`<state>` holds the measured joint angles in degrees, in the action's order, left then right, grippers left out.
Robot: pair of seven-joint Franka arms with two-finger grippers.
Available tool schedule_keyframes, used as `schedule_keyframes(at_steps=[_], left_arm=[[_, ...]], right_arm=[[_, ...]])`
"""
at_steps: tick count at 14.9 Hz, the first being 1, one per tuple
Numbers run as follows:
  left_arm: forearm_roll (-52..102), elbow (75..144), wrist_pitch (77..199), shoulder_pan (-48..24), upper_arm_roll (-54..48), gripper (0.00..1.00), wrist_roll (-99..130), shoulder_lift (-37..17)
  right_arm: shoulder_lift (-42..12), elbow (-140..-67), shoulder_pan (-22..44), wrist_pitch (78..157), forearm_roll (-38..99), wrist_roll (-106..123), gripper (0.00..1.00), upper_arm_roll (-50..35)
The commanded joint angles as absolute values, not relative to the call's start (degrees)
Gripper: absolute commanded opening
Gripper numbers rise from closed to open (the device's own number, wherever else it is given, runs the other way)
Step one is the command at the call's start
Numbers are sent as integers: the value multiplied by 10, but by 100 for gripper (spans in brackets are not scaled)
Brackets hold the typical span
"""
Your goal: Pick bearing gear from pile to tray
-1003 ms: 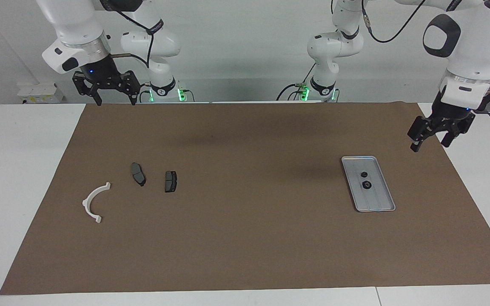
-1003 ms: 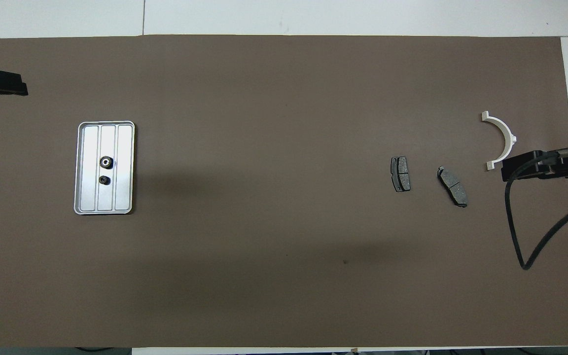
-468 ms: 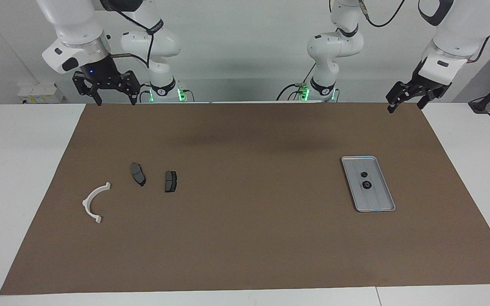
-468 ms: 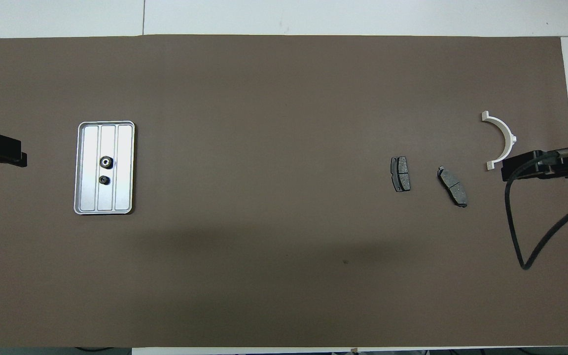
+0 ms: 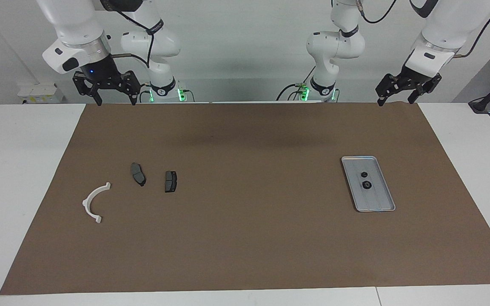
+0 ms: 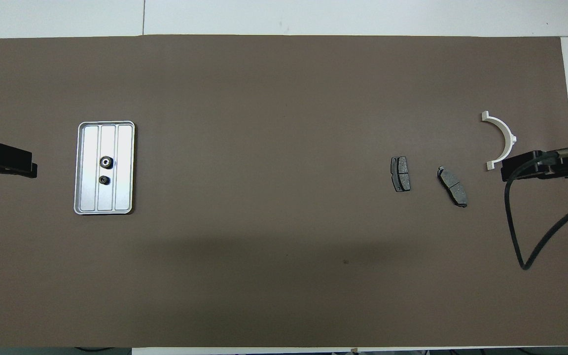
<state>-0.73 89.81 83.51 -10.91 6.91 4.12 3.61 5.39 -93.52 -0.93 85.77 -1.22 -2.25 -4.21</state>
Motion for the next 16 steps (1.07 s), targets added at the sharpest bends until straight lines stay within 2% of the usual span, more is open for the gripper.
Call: schedule_keyframes(at_steps=[1, 6, 16], left_arm=[[4, 918, 852, -111, 73, 100, 35, 54], [4, 926, 888, -113, 72, 100, 35, 52], [4, 927, 883, -112, 66, 100, 18, 53]], right_arm=[[60, -943, -10, 868, 1, -29, 100, -41], [60, -943, -13, 868, 1, -29, 100, -41], [60, -943, -13, 868, 1, -29, 100, -41]])
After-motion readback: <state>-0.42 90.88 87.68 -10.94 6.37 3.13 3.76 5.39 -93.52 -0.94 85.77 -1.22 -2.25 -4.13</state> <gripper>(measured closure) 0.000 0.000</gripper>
